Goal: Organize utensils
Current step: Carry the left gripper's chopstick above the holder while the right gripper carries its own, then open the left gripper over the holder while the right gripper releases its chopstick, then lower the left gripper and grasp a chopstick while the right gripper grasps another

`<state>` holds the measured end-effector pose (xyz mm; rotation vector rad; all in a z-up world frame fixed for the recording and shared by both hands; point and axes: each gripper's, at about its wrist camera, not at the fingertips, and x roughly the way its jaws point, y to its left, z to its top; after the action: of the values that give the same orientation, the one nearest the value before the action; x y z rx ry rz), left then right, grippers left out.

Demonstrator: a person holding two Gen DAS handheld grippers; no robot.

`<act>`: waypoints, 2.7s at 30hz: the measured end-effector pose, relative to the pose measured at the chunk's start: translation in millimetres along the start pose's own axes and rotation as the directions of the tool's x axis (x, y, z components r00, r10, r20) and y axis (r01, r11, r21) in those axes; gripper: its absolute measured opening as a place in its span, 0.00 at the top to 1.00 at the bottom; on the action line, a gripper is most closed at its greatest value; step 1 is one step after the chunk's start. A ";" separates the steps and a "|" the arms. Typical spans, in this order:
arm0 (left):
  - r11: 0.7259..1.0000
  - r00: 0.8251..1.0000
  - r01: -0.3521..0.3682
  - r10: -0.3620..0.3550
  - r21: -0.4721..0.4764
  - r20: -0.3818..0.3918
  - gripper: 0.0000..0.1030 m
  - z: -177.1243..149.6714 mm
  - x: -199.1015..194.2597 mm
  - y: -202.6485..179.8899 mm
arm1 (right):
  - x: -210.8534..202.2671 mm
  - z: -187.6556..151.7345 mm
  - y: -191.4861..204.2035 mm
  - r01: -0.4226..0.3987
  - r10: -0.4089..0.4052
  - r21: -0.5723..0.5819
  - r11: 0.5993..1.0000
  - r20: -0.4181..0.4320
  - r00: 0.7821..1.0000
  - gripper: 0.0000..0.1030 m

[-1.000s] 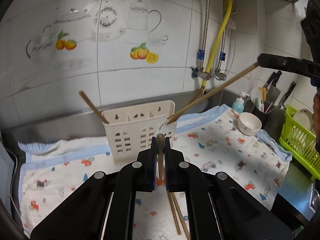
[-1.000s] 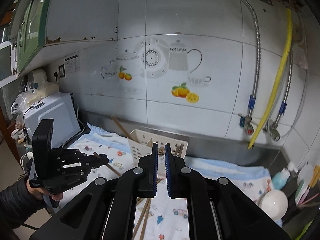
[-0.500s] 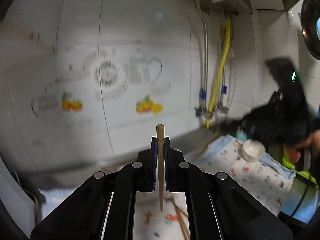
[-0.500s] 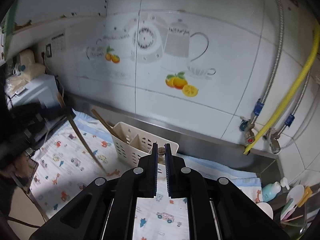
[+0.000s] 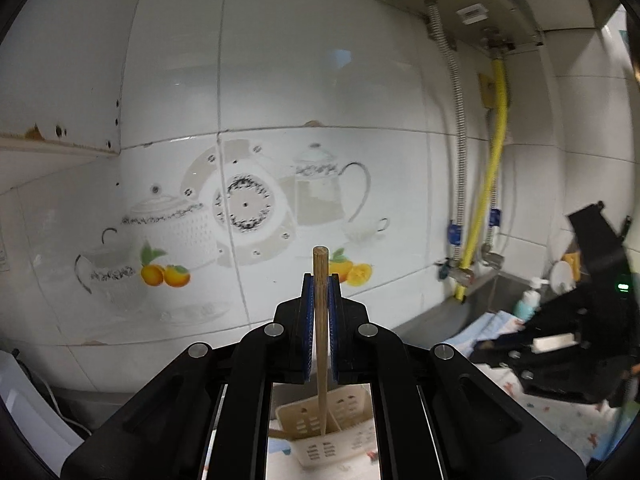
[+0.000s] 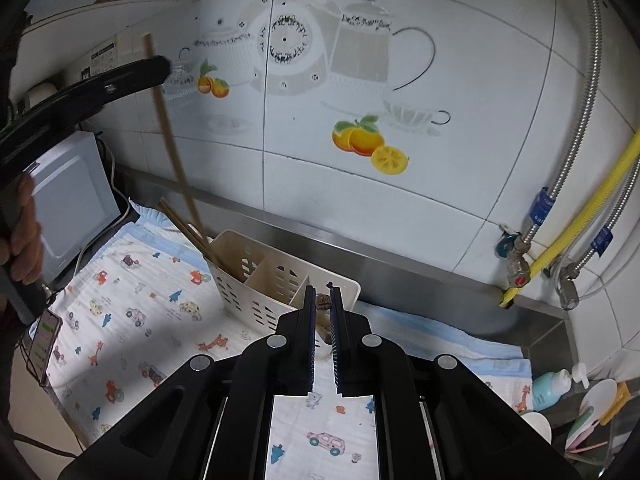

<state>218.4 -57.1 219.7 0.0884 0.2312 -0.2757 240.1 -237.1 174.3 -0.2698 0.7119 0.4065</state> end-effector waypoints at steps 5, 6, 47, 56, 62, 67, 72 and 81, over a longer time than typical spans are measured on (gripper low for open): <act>0.998 0.999 -0.020 0.018 -0.062 -0.039 0.95 -16.6 26.2 14.2 | 7.3 -0.1 0.3 -0.004 0.004 -0.004 1.000 -0.008 1.000 0.93; 0.997 0.999 -0.023 0.019 -0.075 -0.045 0.95 -19.8 30.1 17.2 | 7.8 -0.4 -0.1 -0.005 0.005 -0.003 1.000 -0.009 1.000 0.93; 0.993 0.964 0.065 -0.088 -0.101 -0.251 0.80 -139.6 -41.6 -23.6 | -86.8 -124.4 45.5 -0.054 0.049 0.036 0.998 0.128 0.991 0.81; 0.984 0.913 0.107 -0.154 -0.144 -0.377 0.80 -212.9 -55.1 -40.1 | -75.7 -195.4 69.5 -0.065 0.056 0.094 0.993 0.093 0.994 0.81; 0.977 0.871 0.139 -0.199 -0.164 -0.450 0.80 -256.3 -54.6 -51.9 | -60.9 -233.6 78.4 -0.077 0.070 0.157 0.985 0.055 0.996 0.81; 0.970 0.834 0.158 -0.232 -0.186 -0.501 0.80 -286.1 -49.5 -64.5 | -42.2 -257.8 83.4 -0.081 0.080 0.199 0.977 0.012 0.997 0.81; 0.969 0.808 0.157 -0.237 -0.191 -0.540 0.81 -304.6 -42.1 -71.5 | -22.1 -275.0 90.5 -0.070 0.079 0.212 0.975 -0.039 0.996 0.81; 0.975 0.788 0.130 -0.213 -0.183 -0.577 0.81 -319.7 -30.5 -71.5 | -2.0 -288.7 95.3 -0.049 0.067 0.209 0.977 -0.083 0.994 0.81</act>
<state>101.5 -80.0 -87.0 0.0172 0.8928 -0.4107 30.0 -260.8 -44.2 -0.0711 0.8455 0.3740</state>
